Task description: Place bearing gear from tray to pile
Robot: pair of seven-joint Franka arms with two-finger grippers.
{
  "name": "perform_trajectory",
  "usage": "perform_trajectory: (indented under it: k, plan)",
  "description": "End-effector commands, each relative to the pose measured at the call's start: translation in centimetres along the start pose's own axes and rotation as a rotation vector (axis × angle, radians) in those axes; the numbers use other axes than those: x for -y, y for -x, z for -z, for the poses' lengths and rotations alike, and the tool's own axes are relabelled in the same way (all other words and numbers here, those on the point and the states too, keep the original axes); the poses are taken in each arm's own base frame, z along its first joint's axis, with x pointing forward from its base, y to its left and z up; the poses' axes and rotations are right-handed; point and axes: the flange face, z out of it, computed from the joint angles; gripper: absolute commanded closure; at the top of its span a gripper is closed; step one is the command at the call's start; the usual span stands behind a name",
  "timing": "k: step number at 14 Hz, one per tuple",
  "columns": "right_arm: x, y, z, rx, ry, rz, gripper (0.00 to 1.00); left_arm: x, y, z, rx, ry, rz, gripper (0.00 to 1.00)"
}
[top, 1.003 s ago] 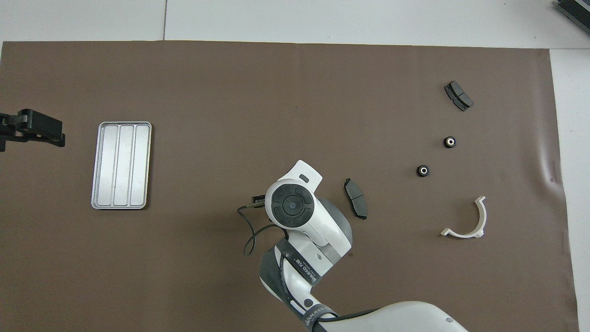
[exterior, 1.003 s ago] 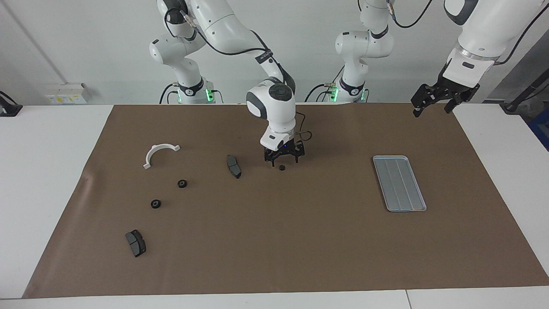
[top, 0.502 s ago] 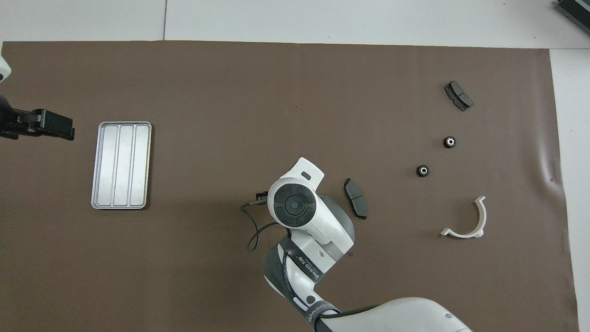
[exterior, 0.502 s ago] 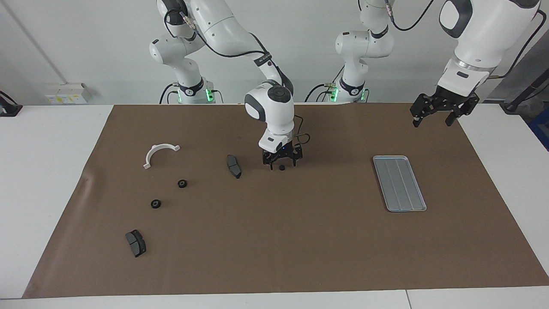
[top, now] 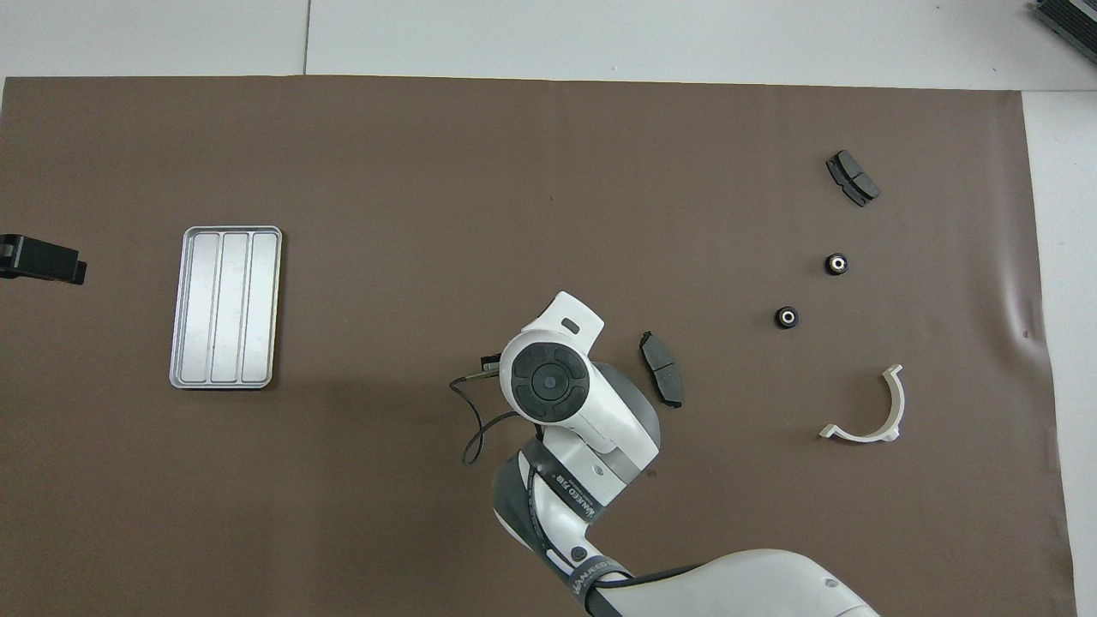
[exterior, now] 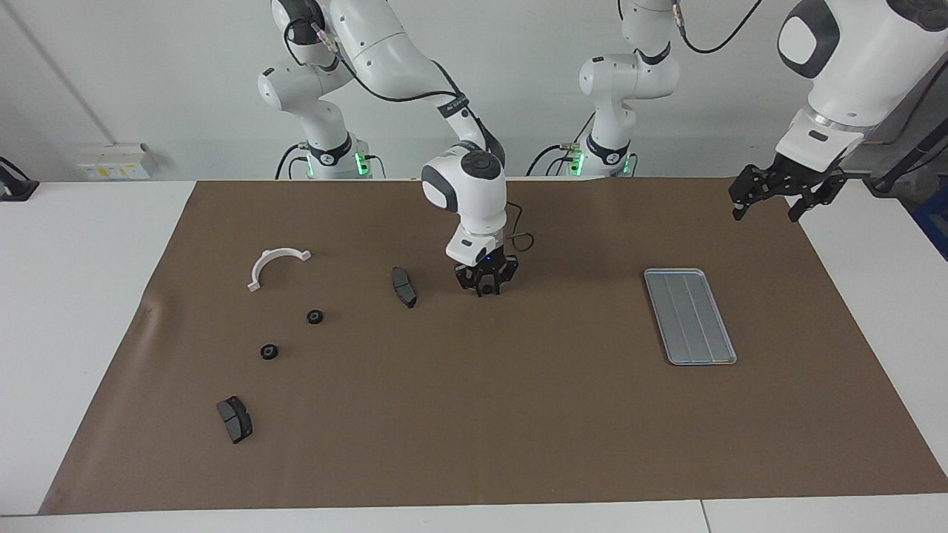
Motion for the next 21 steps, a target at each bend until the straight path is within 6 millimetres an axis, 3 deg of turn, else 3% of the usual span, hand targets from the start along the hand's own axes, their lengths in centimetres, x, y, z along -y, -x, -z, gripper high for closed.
perform_trajectory:
  k: [1,5,7,9,12,14,16,21]
  plan:
    - [-0.3,0.2,-0.7,-0.007,-0.003,0.0,1.0,0.1,1.1,0.3,0.008,-0.018,-0.015,0.0]
    - [-0.3,-1.2,0.8,-0.018,-0.012,-0.023,1.0,-0.1,1.3,0.9,0.021,-0.015,-0.012,0.0]
    - [-2.4,-2.7,4.1,-0.018,0.005,-0.054,1.0,-1.0,0.9,1.2,0.014,-0.015,-0.023,0.0]
    - [-7.1,-5.2,7.4,-0.039,0.015,-0.112,1.0,-2.1,0.6,1.2,0.007,-0.007,-0.027,0.0]
    - [-15.0,-8.9,8.2,-0.069,0.029,-0.15,1.0,-4.6,0.1,1.3,-0.001,-0.006,-0.011,0.0]
    - [-21.2,-11.1,8.3,-0.085,0.04,-0.141,1.0,-5.1,0.1,1.2,-0.001,0.001,-0.011,0.0]
    - [-27.2,-12.2,7.3,-0.09,0.057,-0.126,1.0,-5.0,0.2,1.0,0.001,0.008,-0.011,0.0]
    - [-35.8,-12.8,3.2,-0.061,0.085,-0.103,1.0,-4.9,0.3,1.1,0.001,0.017,0.024,0.0]
